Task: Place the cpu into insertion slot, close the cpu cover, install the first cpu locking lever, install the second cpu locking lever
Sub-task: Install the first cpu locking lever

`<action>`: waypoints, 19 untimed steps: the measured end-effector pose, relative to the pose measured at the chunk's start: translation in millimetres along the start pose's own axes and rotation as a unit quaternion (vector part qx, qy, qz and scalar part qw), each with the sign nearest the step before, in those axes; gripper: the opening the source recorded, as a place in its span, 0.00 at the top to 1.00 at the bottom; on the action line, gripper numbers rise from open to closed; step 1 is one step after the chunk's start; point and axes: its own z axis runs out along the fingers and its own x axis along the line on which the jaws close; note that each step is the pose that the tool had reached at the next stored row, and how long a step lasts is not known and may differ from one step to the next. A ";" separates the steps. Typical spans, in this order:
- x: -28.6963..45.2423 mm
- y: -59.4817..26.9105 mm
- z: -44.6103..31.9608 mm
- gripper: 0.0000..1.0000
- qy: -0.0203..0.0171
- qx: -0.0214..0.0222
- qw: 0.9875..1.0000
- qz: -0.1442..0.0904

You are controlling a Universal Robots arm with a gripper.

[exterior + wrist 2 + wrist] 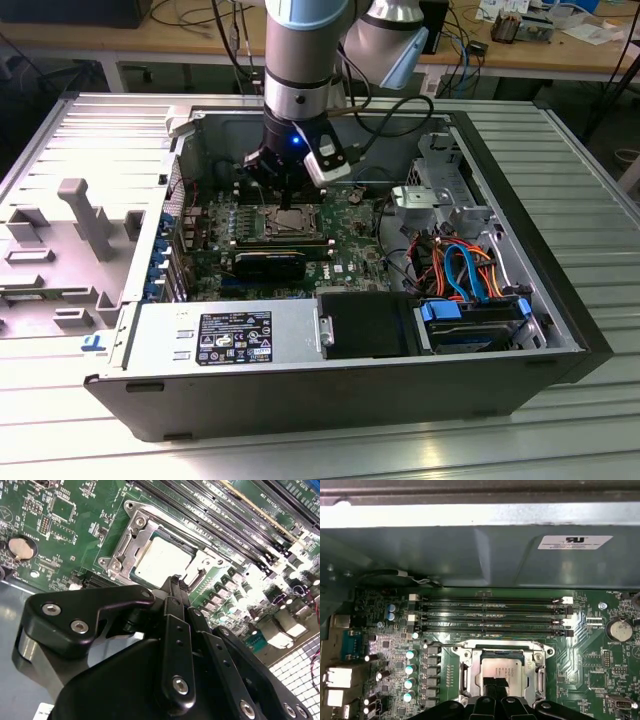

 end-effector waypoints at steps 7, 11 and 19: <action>0.0 0.0 0.0 0.89 0.000 0.000 1.000 -0.002; 0.0 0.0 -0.2 0.89 0.000 0.000 1.000 -0.002; 0.2 0.2 -3.3 0.89 0.000 -0.003 1.000 -0.002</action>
